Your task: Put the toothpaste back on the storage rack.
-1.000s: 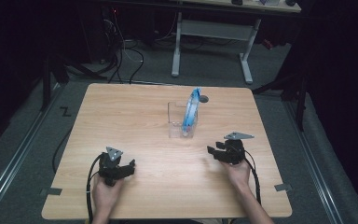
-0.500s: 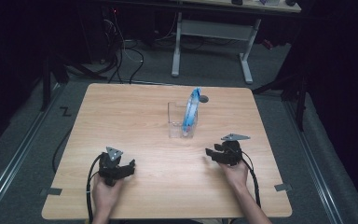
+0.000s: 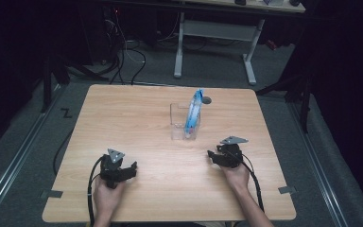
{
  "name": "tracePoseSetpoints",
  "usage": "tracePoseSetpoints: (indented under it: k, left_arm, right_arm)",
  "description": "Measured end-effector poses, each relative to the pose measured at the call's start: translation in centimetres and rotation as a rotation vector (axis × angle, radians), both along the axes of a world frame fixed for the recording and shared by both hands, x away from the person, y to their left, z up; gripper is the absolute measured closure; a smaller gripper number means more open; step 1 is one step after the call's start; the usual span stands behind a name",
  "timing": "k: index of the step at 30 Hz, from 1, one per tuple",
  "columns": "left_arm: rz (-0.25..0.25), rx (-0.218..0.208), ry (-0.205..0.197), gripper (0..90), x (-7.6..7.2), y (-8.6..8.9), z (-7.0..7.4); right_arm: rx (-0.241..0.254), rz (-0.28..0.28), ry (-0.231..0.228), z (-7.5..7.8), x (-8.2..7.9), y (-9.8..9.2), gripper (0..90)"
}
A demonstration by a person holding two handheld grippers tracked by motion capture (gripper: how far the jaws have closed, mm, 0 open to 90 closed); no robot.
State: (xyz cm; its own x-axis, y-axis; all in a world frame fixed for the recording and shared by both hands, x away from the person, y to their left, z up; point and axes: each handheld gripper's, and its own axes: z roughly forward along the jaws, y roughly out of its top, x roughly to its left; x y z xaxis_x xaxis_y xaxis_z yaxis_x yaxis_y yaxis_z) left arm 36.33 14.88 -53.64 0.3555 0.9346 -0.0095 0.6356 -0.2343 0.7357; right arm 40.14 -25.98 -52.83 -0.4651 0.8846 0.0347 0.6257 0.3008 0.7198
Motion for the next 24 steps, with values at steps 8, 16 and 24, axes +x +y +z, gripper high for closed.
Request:
tracePoseSetpoints:
  k: [8,16,24]
  left_arm:
    - [-0.001,0.0,0.0,22.7,-0.01,0.0,0.0]
    - [-0.001,0.0,0.0,22.7,-0.01,0.0,0.0]
    - [0.0,0.0,0.0,22.7,-0.01,0.0,0.0]
  right_arm:
    - [-0.038,0.005,-0.038,-0.29,-0.3,0.43,46.6]
    - [-0.041,0.009,-0.039,-0.3,-0.3,0.45,45.1]
    - [-0.042,0.01,-0.04,-0.3,-0.29,0.45,44.6]
